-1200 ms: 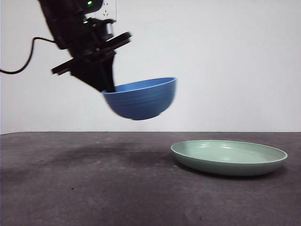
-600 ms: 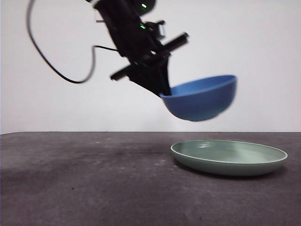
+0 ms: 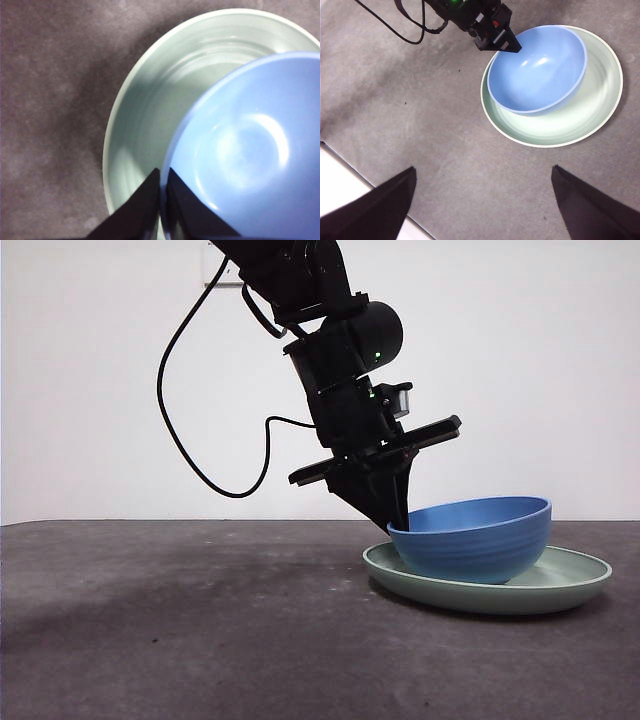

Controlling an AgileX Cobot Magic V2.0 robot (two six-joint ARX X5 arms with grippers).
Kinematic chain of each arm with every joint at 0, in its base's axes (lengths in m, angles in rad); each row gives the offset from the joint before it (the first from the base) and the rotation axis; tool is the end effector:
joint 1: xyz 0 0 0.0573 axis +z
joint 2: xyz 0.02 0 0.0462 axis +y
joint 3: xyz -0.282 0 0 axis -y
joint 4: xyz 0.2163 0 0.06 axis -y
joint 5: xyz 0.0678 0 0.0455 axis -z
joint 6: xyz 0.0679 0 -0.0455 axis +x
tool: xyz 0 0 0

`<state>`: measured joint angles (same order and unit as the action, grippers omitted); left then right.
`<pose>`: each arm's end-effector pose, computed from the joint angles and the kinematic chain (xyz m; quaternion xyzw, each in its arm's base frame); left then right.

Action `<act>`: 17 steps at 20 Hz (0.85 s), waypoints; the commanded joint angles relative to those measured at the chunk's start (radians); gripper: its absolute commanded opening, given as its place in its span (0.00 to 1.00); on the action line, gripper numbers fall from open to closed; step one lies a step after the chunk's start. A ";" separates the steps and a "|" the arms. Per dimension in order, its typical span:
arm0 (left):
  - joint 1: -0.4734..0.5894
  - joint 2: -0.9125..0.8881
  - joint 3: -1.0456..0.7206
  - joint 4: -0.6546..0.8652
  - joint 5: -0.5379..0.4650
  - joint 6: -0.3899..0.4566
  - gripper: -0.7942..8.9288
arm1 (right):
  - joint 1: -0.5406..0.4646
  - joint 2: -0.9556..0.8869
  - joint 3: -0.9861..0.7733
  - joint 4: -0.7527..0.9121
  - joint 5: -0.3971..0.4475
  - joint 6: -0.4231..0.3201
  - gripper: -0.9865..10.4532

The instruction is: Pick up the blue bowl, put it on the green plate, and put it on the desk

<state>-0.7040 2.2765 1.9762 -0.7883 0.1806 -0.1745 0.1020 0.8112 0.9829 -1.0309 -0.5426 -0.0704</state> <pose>0.3654 -0.3263 0.1922 0.0661 0.5302 -0.3212 0.7819 0.1068 0.0462 0.3087 0.0606 0.3961 0.3021 0.8650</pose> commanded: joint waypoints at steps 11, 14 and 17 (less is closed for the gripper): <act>-0.016 0.035 0.126 -0.076 -0.004 0.012 0.32 | 0.001 0.005 0.019 0.010 0.011 0.011 0.46; -0.009 0.031 0.205 -0.149 -0.004 0.021 0.32 | 0.001 0.005 0.019 0.010 0.048 0.011 0.46; 0.003 -0.024 0.241 -0.177 -0.004 0.032 0.32 | 0.001 0.005 0.019 0.010 0.049 0.011 0.46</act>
<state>-0.6991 2.2623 2.1868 -0.9695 0.1791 -0.1616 0.1020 0.8112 0.9829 -1.0306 -0.4946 -0.0704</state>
